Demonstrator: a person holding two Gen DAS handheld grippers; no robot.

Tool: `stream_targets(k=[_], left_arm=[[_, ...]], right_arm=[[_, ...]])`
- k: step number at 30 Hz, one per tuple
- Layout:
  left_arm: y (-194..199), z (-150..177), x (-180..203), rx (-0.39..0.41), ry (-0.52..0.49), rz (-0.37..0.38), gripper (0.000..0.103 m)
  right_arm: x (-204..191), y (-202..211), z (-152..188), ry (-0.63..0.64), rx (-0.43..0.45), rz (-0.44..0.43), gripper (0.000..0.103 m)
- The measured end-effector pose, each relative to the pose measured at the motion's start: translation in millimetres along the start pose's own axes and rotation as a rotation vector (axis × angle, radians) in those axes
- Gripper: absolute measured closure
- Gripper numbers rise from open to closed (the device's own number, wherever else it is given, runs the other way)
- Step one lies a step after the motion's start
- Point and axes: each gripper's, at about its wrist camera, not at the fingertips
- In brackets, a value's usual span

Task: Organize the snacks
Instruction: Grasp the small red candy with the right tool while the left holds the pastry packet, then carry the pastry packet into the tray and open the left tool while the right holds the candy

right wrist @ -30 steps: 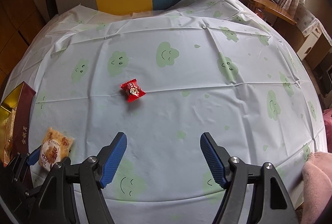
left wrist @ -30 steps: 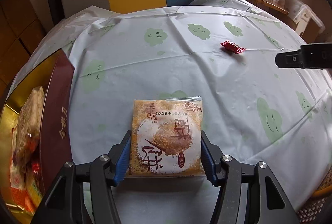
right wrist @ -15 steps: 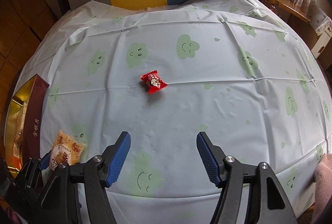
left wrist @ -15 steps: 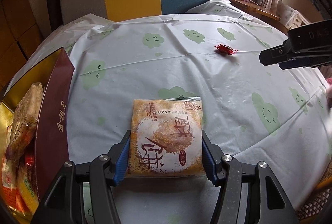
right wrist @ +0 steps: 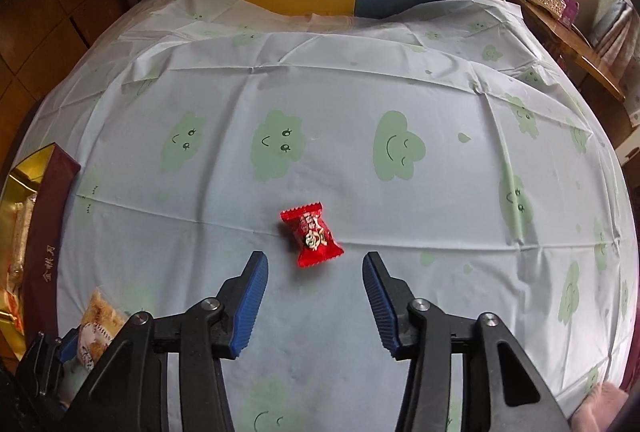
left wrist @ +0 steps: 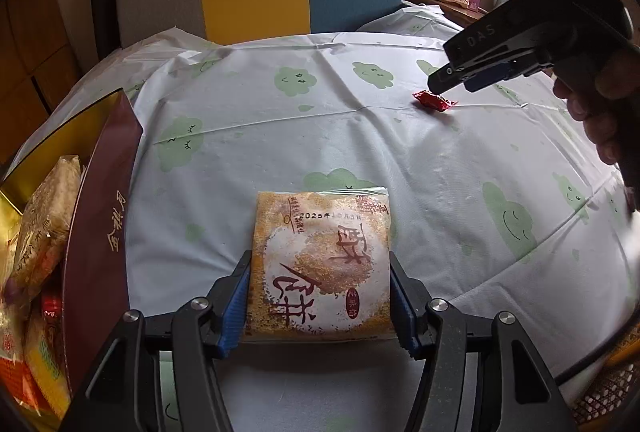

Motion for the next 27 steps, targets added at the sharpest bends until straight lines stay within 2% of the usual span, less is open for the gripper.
stream_targets(k=[5, 6, 7, 8, 10, 14, 20, 27], left_arm=[[0, 0, 0, -0.002, 0.004, 0.004, 0.042], [0, 0, -1, -0.002, 0.005, 0.004, 0.042], [0, 0, 0, -0.001, 0.004, 0.004, 0.042], [0, 0, 0, 0.000, 0.002, 0.003, 0.042], [0, 0, -1, 0.000, 0.003, 0.004, 0.042], [0, 0, 0, 0.004, 0.001, -0.001, 0.042], [1, 0, 3, -0.003, -0.010, -0.012, 0.042], [3, -8, 1, -0.050, 0.002, -0.020, 0.043]], right_arm=[[-7, -21, -17, 0.069, -0.031, 0.021, 0.054], [-7, -25, -18, 0.079, -0.044, 0.027, 0.061], [-8, -31, -19, 0.089, -0.061, 0.029, 0.077], [-9, -36, -19, 0.100, -0.081, 0.033, 0.084], [-11, -36, -15, 0.120, -0.081, 0.051, 0.088], [-17, -23, 2, 0.149, -0.092, 0.047, 0.088], [-21, -12, 50, 0.148, -0.176, 0.015, 0.087], [-10, -12, 65, 0.123, -0.145, -0.012, 0.086]])
Point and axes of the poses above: each gripper's, at about its wrist camera, not at the fingertips, and y roughly against the way its jaws point, x to its right, z to its underside, and after that the axes turned 3 degrees about -x, right-handed
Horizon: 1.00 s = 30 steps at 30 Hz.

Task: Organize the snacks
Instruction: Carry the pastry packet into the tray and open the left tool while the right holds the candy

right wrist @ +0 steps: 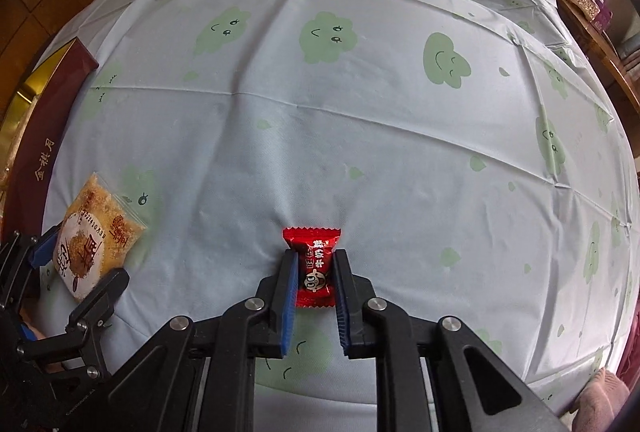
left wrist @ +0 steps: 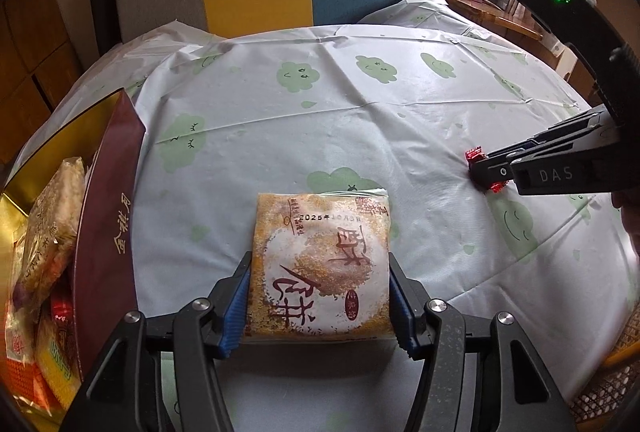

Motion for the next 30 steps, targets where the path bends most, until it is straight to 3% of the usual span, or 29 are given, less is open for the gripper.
stream_targets(k=[8, 16, 30], left_arm=[[33, 4, -4, 0.045, 0.008, -0.010, 0.043], [69, 6, -24, 0.098, 0.064, -0.017, 0.043], [93, 13, -73, 0.115, 0.173, -0.079, 0.043]], right_arm=[[-5, 1, 7, 0.053, 0.019, 0.046, 0.086], [-41, -2, 8, 0.095, 0.028, 0.080, 0.085], [-54, -4, 13, 0.128, 0.036, 0.102, 0.085]])
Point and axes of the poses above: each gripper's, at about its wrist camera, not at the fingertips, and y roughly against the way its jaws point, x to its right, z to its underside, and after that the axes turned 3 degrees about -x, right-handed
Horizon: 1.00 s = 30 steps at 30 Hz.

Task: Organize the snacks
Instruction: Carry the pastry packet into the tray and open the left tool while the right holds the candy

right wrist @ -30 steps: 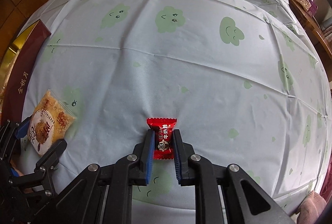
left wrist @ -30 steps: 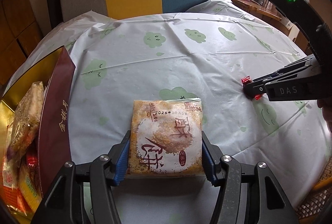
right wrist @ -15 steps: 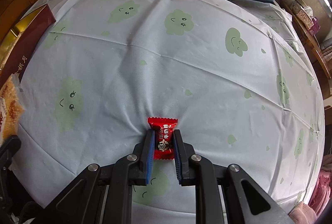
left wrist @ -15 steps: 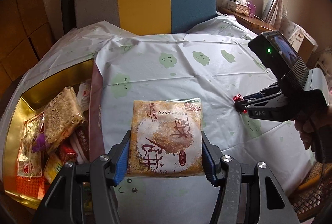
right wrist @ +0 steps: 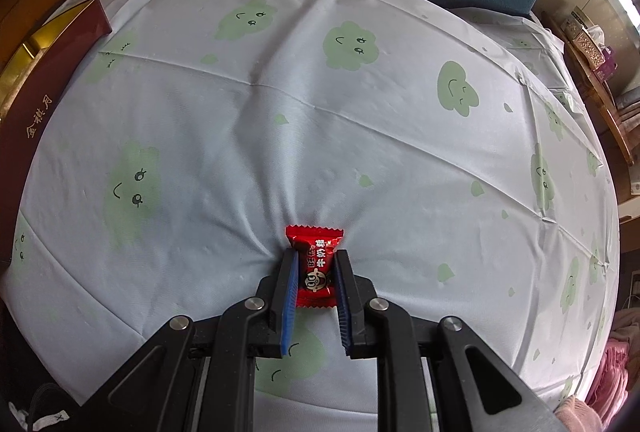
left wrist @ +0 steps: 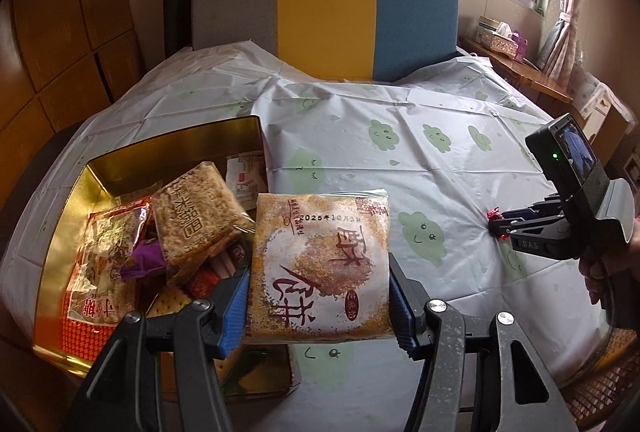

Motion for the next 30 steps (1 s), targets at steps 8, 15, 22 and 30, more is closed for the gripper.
stream_targets(k=[8, 15, 22, 30], left_arm=[[3, 4, -43, -0.021, 0.094, -0.011, 0.043], [24, 10, -132, -0.020, 0.320, -0.039, 0.043], [45, 36, -207, -0.014, 0.531, -0.035, 0.043], [27, 41, -187, -0.037, 0.548, 0.059, 0.043]], right_arm=[[-10, 0, 4, 0.025, 0.011, 0.020, 0.085], [-14, -1, 7, 0.039, 0.016, 0.031, 0.085], [-20, 1, 8, 0.055, 0.017, 0.044, 0.085], [-22, 1, 8, 0.057, 0.018, 0.048, 0.085]])
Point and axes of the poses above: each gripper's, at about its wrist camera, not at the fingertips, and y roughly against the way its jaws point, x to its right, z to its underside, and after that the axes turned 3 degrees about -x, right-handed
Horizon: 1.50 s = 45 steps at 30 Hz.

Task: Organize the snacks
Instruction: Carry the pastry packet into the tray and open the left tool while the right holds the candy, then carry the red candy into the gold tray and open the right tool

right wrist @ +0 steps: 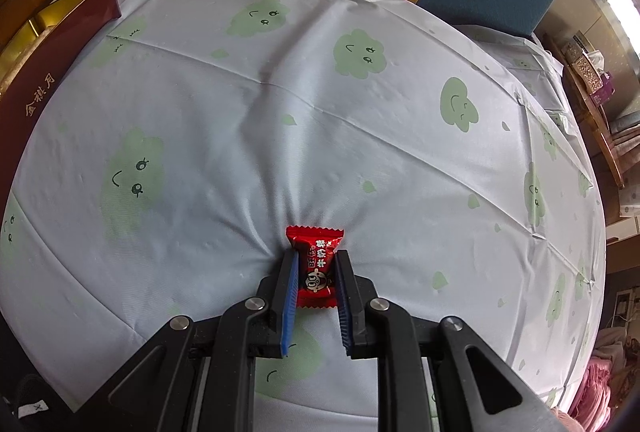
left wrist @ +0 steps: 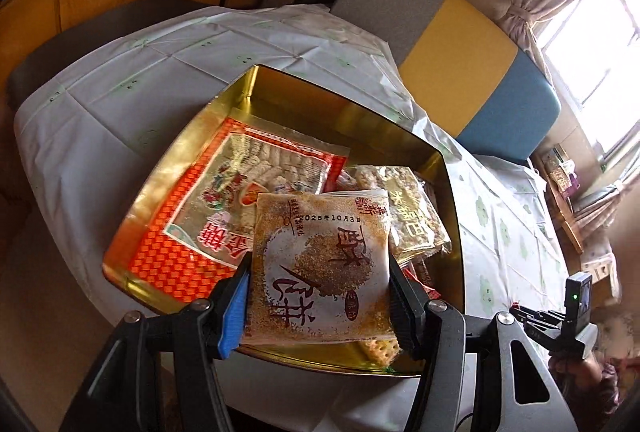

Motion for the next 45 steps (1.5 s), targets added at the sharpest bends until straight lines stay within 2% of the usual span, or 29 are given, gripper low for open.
stream_targets(k=[7, 13, 16, 25, 29, 45], left_arm=[[-29, 9, 14, -0.068, -0.040, -0.045, 0.042], [-29, 16, 19, -0.050, -0.106, -0.108, 0.044], [-30, 20, 21, -0.053, -0.130, -0.143, 0.052], [-29, 35, 37, 0.003, -0.240, -0.256, 0.053], [-30, 35, 39, 0.018, -0.259, -0.278, 0.053], [-33, 32, 39, 0.021, -0.250, -0.283, 0.051]], right_arm=[[0, 0, 0, 0.001, 0.001, 0.007, 0.085], [-1, 1, 0, 0.004, 0.000, 0.010, 0.084], [-2, 2, 0, 0.006, 0.001, 0.013, 0.084], [-2, 2, 0, 0.007, 0.001, 0.014, 0.084], [-2, 2, 0, 0.007, 0.001, 0.014, 0.084], [-2, 2, 0, 0.010, 0.001, 0.018, 0.085]])
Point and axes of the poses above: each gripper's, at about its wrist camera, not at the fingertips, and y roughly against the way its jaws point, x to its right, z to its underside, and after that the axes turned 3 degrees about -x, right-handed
